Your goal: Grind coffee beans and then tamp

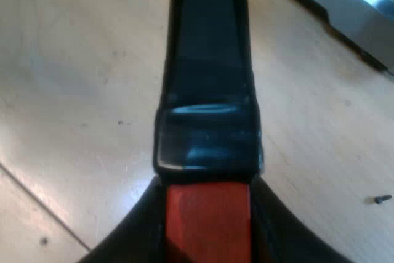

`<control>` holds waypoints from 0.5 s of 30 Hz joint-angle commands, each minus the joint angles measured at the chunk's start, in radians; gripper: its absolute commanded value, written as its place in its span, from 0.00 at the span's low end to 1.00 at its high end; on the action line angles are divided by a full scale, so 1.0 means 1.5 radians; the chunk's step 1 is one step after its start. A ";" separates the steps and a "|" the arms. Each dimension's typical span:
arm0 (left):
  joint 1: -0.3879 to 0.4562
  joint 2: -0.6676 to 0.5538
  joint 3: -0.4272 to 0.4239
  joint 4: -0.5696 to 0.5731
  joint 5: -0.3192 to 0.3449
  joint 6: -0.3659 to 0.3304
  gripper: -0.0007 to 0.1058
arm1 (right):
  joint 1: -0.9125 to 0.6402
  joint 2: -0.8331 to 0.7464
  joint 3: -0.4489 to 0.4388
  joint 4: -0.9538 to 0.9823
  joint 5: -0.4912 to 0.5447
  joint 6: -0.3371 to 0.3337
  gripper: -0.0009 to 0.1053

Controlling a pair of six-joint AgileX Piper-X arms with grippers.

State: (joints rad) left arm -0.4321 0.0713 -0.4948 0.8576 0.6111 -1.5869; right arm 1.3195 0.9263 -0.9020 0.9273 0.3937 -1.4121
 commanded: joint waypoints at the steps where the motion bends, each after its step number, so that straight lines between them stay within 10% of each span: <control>1: -0.002 -0.007 -0.003 0.060 -0.013 -0.006 0.74 | -0.001 -0.009 0.006 -0.029 0.001 -0.058 0.01; 15: -0.002 0.036 0.007 0.064 -0.042 -0.006 0.74 | -0.018 0.004 0.203 -0.228 -0.030 -0.046 0.01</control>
State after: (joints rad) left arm -0.4321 0.1217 -0.4870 0.9633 0.5556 -1.5869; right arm 1.2951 0.9405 -0.5844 0.6255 0.3235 -1.4910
